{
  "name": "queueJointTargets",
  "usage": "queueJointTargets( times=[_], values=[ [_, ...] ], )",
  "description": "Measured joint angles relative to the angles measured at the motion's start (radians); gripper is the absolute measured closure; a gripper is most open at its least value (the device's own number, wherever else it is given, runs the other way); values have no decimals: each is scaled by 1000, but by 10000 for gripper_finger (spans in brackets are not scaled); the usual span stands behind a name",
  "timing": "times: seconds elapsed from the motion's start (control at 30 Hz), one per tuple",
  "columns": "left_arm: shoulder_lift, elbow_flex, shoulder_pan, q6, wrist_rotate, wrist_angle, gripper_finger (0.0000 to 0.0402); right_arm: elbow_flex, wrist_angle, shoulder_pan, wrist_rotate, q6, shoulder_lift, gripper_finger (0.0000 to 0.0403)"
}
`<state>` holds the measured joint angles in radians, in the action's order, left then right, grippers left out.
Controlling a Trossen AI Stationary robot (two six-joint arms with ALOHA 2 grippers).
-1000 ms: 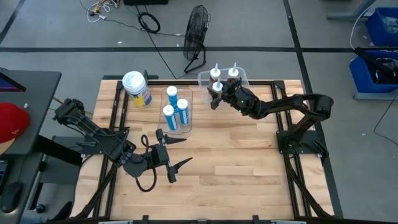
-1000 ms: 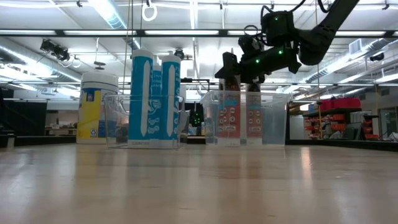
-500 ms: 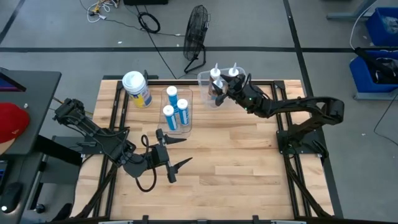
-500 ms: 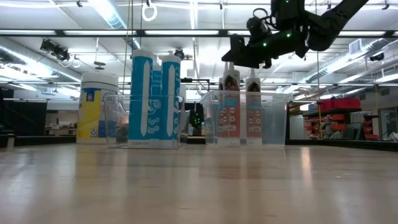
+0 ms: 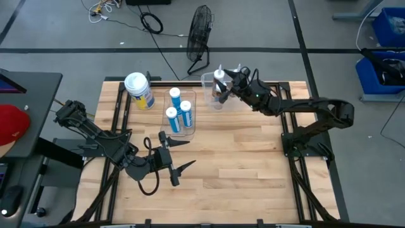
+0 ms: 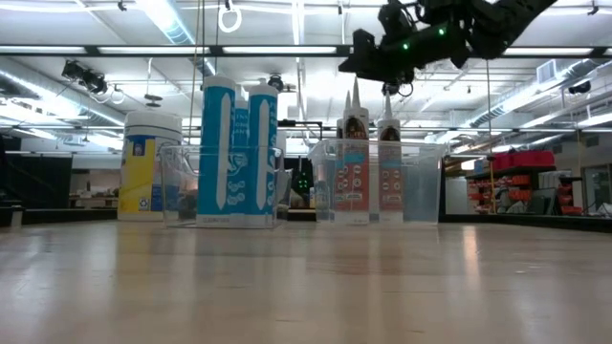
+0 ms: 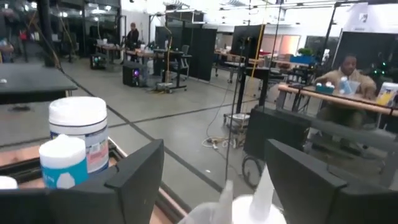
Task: Pick & place silicon tubes, Sealant and Lysol wipes
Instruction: Return to Home Position
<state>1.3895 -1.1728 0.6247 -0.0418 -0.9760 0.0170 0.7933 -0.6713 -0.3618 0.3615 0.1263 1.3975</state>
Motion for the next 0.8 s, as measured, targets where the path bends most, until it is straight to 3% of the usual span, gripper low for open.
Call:
queueJointTargets(
  times=[0.37, 0.47, 0.6, 0.8],
  values=[
    [0, 0, -2, 1, -13, -28, 74, 244, 319, 28, -34, 118, -58, 123],
    [0, 0, -25, -7, -11, -67, 75, 244, 441, 62, -71, 119, -123, 135],
    [0, 0, -104, -52, 78, -114, 89, 224, 610, 117, -90, 90, -211, 162],
    [0, 0, -209, -56, 191, -154, 156, 82, 670, 208, -92, 0, -358, 240]
  ],
)
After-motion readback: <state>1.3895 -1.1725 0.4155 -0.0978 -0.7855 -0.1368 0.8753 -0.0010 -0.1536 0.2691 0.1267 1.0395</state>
